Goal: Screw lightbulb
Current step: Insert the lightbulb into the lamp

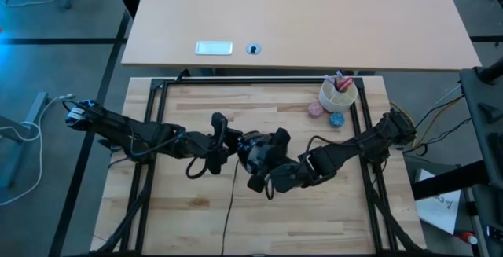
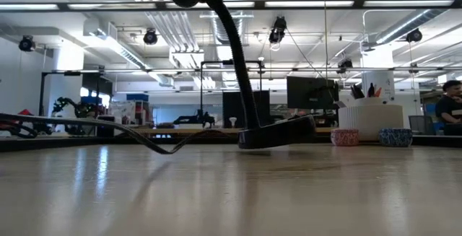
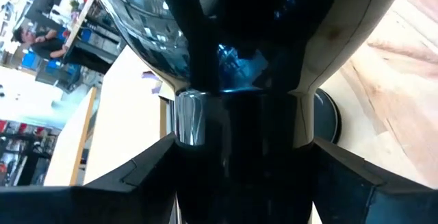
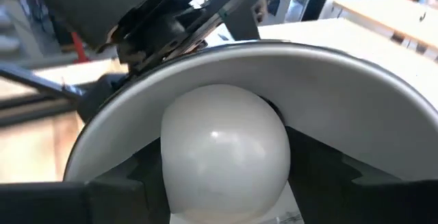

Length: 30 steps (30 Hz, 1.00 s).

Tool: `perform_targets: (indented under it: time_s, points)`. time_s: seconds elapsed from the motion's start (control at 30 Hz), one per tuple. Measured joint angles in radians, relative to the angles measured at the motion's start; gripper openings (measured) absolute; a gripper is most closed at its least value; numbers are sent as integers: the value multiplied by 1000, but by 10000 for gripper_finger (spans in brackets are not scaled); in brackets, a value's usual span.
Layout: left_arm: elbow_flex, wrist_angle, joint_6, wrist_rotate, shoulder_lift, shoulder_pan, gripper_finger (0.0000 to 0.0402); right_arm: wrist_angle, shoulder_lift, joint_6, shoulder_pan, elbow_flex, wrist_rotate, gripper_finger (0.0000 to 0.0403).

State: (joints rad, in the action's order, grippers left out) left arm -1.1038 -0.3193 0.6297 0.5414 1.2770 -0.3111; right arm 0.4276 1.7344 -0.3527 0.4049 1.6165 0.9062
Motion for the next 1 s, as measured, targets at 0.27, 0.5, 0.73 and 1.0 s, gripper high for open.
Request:
perform_targets:
  time_s: [0.27,0.5,0.73,1.0]
  points:
    - [12,-2,0,10,-7,1,253,-33,0,-248,-13,-1,-3,218]
    - [45,33,1,-8,-37,1,253,-46,0,-464,-16,-1,-15,231]
    - [103,95,12,13,-65,0,253,-42,2,-681,-26,-1,-35,224]
    - [110,103,17,18,-68,0,253,-43,2,-870,-30,-1,-43,248]
